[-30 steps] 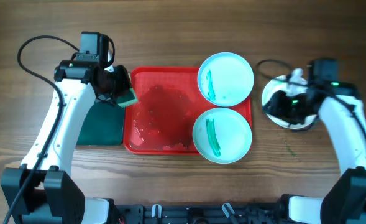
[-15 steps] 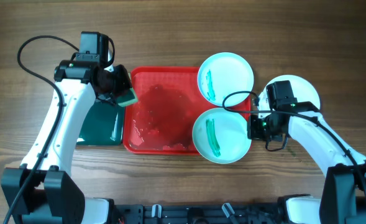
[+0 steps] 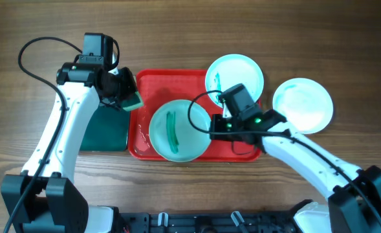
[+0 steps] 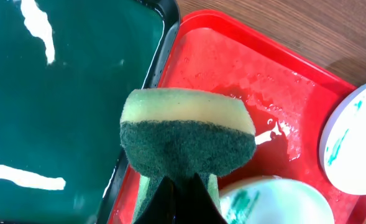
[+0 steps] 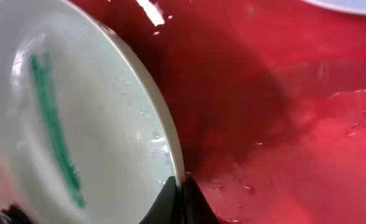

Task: Clean dirty plates on tray and stack at the side
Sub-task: 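Grasp the lower-right plate's rim with the right gripper and pull it left, then hold the plate with the right gripper and scrub it with the sponge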

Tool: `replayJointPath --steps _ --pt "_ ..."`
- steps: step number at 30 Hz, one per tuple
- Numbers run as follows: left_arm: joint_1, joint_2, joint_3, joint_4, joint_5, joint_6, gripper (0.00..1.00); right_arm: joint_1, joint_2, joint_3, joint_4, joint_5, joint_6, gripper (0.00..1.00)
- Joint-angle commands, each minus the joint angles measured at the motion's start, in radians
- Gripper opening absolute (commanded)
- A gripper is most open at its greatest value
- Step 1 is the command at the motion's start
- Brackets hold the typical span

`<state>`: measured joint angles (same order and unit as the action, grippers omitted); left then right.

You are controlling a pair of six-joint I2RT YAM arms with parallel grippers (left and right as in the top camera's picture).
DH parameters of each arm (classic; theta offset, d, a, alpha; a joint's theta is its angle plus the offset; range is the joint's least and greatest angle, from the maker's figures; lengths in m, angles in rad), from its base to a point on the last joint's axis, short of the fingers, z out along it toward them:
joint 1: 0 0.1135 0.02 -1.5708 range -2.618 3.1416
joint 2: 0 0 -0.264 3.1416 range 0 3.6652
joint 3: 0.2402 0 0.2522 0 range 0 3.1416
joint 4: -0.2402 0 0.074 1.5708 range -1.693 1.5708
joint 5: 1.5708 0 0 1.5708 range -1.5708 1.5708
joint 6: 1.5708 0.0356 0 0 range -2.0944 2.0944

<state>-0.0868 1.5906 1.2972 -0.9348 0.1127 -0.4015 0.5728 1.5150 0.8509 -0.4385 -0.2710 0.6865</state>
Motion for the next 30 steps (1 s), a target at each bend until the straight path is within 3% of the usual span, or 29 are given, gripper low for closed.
replayJointPath --steps 1,10,15,19,21,25,30 --pt "-0.003 0.007 0.005 0.003 -0.001 -0.002 0.04 0.02 0.087 0.024 0.066 0.061 0.132 0.04" --pt "-0.003 0.007 0.002 0.003 -0.001 -0.027 0.04 0.05 0.303 0.196 0.062 0.014 0.072 0.05" --pt "-0.003 0.01 -0.004 0.003 -0.001 -0.033 0.04 0.045 0.326 0.198 0.144 0.014 -0.067 0.23" --pt "-0.003 0.01 -0.004 0.004 -0.001 -0.033 0.04 0.03 0.353 0.2 0.165 0.009 -0.162 0.25" --pt "-0.003 0.011 -0.004 0.004 -0.001 -0.033 0.04 0.03 0.381 0.2 0.213 -0.034 -0.208 0.19" --pt "-0.005 0.028 -0.022 0.004 0.002 -0.048 0.04 0.03 0.41 0.201 0.24 -0.013 -0.125 0.04" --pt "-0.054 0.109 -0.037 0.008 0.002 -0.048 0.04 0.03 0.409 0.202 0.219 0.01 0.025 0.04"
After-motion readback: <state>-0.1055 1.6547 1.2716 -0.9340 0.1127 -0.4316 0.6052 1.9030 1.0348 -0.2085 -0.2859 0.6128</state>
